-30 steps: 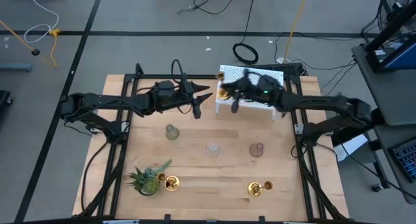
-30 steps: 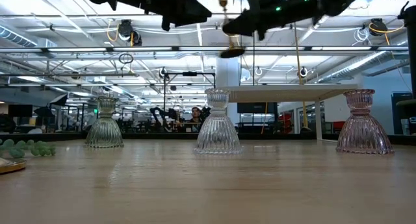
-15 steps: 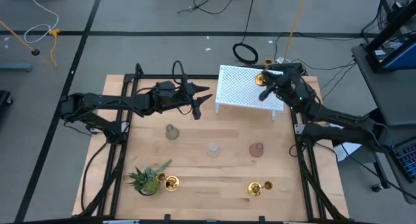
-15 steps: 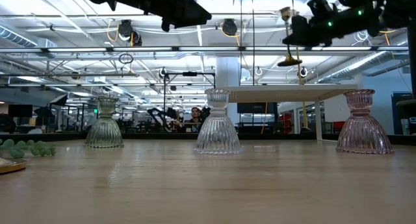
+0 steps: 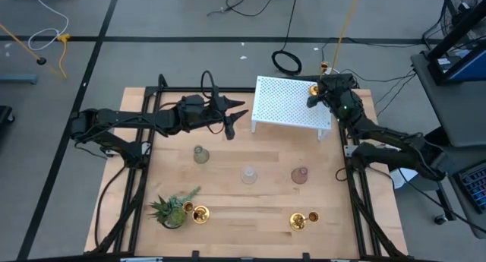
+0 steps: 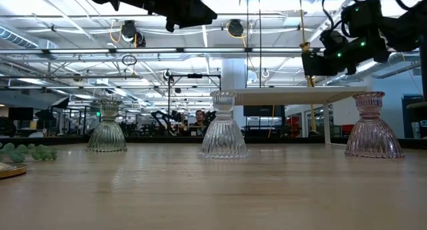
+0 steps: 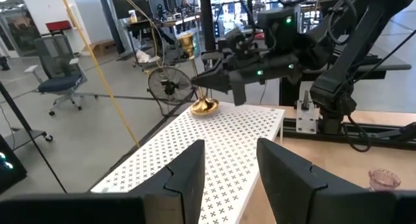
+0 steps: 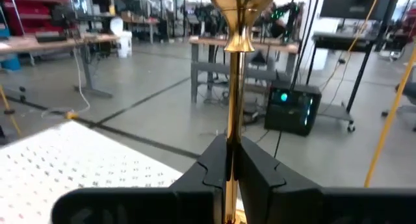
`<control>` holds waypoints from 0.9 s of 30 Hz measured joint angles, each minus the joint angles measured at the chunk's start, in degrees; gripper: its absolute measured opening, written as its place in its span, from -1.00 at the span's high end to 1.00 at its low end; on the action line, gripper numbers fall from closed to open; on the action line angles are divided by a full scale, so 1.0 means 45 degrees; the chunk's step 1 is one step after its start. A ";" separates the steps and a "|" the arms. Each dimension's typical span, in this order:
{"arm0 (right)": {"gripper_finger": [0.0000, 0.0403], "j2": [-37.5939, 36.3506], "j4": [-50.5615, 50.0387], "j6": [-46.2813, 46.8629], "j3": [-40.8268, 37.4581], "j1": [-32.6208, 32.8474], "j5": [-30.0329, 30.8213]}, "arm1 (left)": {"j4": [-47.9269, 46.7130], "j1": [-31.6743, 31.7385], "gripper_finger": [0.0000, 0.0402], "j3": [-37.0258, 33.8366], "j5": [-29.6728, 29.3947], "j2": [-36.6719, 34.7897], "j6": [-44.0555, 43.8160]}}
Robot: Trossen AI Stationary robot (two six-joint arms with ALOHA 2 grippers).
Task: Pick & Place candle stick holders
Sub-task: Put the top gold candle holder on the shelf, then put the right gold candle holder on the shelf
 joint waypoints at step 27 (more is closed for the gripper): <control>0.47 -0.1433 -0.2274 -0.0312 0.0005 -0.0134 0.0047 | -0.0822 0.0000 0.27 0.0000 -0.0005 0.0000 -0.0018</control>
